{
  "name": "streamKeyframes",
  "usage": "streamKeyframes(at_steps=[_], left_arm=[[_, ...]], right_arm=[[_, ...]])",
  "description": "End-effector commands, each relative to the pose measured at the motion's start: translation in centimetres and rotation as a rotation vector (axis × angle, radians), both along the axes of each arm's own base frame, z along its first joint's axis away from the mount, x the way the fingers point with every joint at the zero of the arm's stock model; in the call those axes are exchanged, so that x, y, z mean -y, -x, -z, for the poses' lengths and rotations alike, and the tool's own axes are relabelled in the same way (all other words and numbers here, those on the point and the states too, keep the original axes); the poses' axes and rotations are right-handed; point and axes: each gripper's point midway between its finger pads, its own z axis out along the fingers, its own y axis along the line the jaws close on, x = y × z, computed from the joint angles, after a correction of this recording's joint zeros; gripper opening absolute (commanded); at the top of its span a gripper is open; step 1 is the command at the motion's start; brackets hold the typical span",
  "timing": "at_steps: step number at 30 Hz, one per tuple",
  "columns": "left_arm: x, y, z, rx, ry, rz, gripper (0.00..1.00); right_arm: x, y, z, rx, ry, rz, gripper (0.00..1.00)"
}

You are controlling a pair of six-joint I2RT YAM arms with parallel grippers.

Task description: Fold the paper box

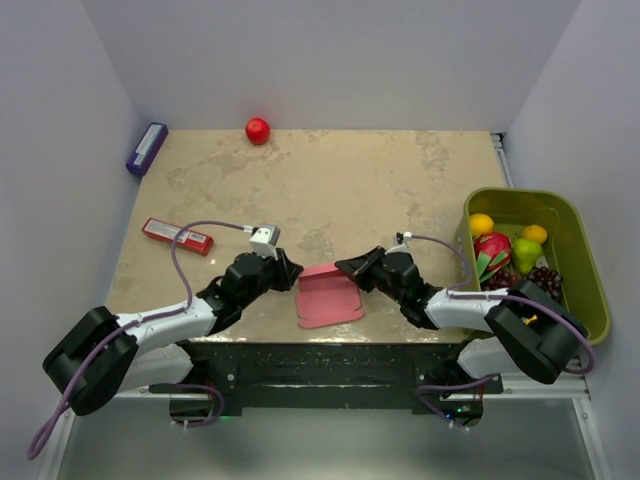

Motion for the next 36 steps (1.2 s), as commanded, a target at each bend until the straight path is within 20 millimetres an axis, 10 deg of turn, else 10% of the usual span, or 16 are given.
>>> streamKeyframes(at_steps=[1,8,11,20,36], left_arm=[[-1.2,1.1,3.3,-0.088,-0.116,-0.005,0.24],[-1.7,0.5,3.7,-0.116,-0.159,-0.047,0.24],[-1.8,0.5,3.9,-0.125,-0.162,-0.057,0.24],[-1.6,0.8,4.7,-0.142,-0.153,-0.048,0.24],[-2.3,1.7,4.1,-0.057,-0.11,-0.016,0.22]], right_arm=[[0.6,0.2,1.4,-0.008,0.057,0.007,0.01],[2.8,1.1,1.0,0.081,0.256,-0.046,0.55],[3.9,2.1,0.8,0.118,0.347,-0.093,0.64],[4.6,5.8,4.5,0.101,0.526,-0.218,0.61],[4.1,3.3,7.4,0.065,0.576,-0.149,0.59]])
